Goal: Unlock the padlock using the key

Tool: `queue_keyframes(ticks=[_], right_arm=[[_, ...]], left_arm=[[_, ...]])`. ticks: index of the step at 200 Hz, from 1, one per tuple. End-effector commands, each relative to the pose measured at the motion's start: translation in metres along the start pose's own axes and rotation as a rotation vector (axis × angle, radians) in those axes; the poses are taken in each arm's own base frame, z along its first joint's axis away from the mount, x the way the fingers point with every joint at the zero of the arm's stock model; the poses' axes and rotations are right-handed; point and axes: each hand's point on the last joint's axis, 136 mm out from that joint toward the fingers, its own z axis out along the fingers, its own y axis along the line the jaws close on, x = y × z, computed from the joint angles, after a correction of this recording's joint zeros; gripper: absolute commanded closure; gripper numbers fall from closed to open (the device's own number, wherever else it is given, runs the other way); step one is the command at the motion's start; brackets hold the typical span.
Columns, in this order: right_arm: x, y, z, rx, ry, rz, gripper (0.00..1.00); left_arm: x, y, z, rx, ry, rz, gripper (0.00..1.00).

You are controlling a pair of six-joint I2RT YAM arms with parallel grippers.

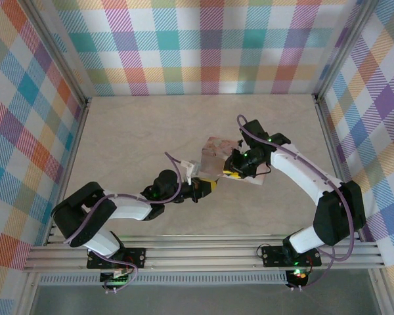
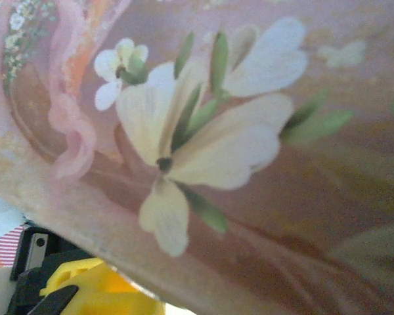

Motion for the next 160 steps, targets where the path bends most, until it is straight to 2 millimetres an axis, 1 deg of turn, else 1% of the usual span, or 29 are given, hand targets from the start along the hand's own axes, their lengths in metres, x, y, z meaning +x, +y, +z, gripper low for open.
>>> queue_keyframes(ticks=[1, 44, 92, 118, 141, 160], right_arm=[[0.002, 0.016, -0.009, -0.06, 0.025, -0.032, 1.0], [0.003, 0.017, -0.011, -0.065, 0.027, -0.045, 1.0], [0.005, 0.016, -0.012, -0.067, 0.025, -0.057, 1.0], [0.005, 0.015, -0.011, -0.07, 0.025, -0.053, 1.0], [0.004, 0.015, -0.012, -0.073, 0.018, -0.062, 1.0], [0.004, 0.014, -0.011, -0.068, 0.016, -0.069, 1.0]], left_arm=[[-0.01, -0.019, 0.012, 0.081, -0.011, 0.02, 1.0], [-0.01, -0.023, 0.025, 0.123, 0.018, -0.012, 1.0], [-0.011, -0.024, 0.031, 0.139, 0.023, -0.032, 1.0], [-0.008, -0.02, 0.032, 0.132, 0.029, -0.046, 1.0], [-0.001, -0.016, 0.029, 0.121, 0.03, -0.059, 1.0], [0.0, -0.014, 0.027, 0.12, 0.025, -0.067, 1.0]])
